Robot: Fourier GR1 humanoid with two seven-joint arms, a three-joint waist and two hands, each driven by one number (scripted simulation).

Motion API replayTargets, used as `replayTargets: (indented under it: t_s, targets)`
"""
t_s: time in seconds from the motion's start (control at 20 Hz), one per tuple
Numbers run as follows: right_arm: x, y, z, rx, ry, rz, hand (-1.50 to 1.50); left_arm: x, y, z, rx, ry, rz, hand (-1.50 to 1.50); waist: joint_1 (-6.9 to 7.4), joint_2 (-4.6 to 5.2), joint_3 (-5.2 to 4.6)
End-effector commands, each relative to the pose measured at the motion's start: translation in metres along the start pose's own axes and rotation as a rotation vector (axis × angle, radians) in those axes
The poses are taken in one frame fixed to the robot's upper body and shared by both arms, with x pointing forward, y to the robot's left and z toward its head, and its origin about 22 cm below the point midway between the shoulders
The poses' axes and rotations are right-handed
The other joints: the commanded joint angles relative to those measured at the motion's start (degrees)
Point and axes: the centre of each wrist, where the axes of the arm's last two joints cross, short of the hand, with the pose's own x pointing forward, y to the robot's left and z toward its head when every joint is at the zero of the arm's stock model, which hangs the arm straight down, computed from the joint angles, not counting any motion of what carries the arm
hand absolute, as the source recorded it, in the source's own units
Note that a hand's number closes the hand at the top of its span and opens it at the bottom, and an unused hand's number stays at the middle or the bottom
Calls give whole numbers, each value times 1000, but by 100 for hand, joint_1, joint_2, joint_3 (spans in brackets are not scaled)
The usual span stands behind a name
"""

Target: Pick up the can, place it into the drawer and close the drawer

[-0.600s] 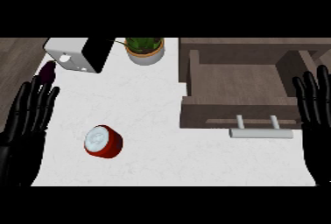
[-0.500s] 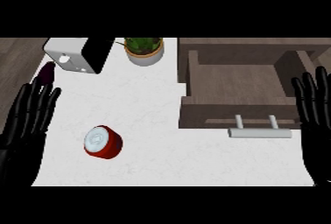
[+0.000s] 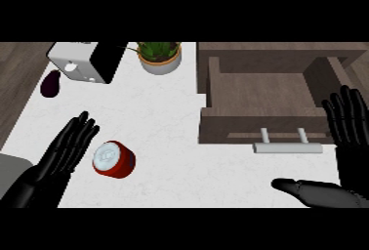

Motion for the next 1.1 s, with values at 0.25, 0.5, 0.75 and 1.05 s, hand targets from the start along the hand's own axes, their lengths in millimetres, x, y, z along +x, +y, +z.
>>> replayTargets:
  t_s: [0.25,0.5,0.75,1.05]
  targets:
    - [-12,-9,32,-17,104,19,-150,21,3,0,-5,99,12,-150,-28,-4,-2]
    - [-15,-27,37,-21,97,26,-150,21,10,13,51,113,43,-150,-19,-6,-3]
    - [-15,-23,36,-34,91,-1,-150,13,11,1,78,151,22,-150,-21,-3,-3]
    - [-7,-40,45,-11,81,22,-150,-24,2,-2,71,147,16,-150,-32,-4,-4]
